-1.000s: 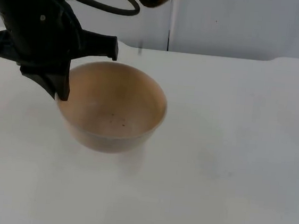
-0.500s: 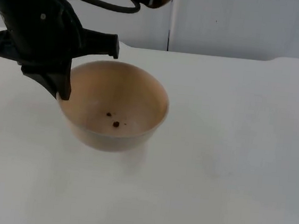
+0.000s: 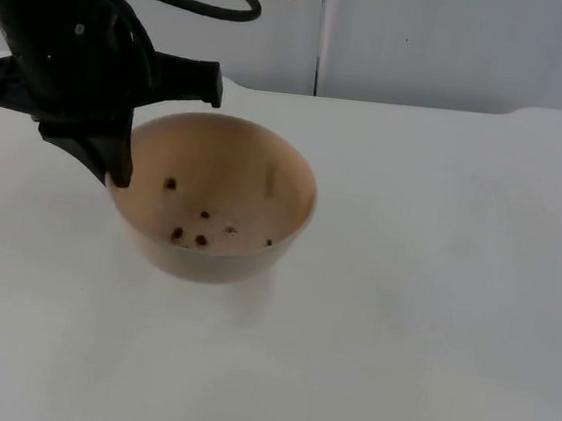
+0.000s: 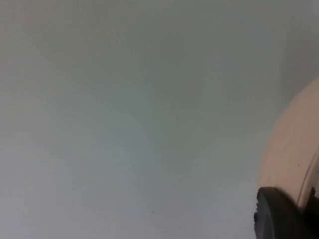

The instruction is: Pick up the bowl with the left hand and pour the coffee beans from the cup into the bowl with the right hand.

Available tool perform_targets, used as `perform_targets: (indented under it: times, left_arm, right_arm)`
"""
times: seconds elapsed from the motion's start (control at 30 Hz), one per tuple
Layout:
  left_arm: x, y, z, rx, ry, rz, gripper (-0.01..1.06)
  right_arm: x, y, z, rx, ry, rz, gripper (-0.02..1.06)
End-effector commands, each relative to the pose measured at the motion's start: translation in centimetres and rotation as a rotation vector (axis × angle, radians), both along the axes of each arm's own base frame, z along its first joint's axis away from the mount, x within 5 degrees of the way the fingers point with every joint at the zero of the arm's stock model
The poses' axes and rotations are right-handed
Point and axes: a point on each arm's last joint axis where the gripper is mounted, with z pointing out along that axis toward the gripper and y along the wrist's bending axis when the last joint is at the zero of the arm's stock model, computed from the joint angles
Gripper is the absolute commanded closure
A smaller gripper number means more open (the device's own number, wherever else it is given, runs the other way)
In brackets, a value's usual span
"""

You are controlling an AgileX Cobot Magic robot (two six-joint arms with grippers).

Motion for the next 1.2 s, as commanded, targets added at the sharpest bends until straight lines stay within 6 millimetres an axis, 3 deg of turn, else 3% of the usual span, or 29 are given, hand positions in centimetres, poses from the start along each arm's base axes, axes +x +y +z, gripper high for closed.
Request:
perform_targets:
  times: [0.0,1.17]
  left_arm:
    - [-0.05,-0.39,0.24,-0.018,-0.014,0.001,1.05]
    - [-0.07,-0.44,0.24,-0.025,-0.011,0.005,1.05]
  right_arm:
    - [-0.77,0.92,0.41,0.042,-0.041,0.059,1.05]
    - [-0.81,0.82,1.23,0.091,-0.101,0.057,1.05]
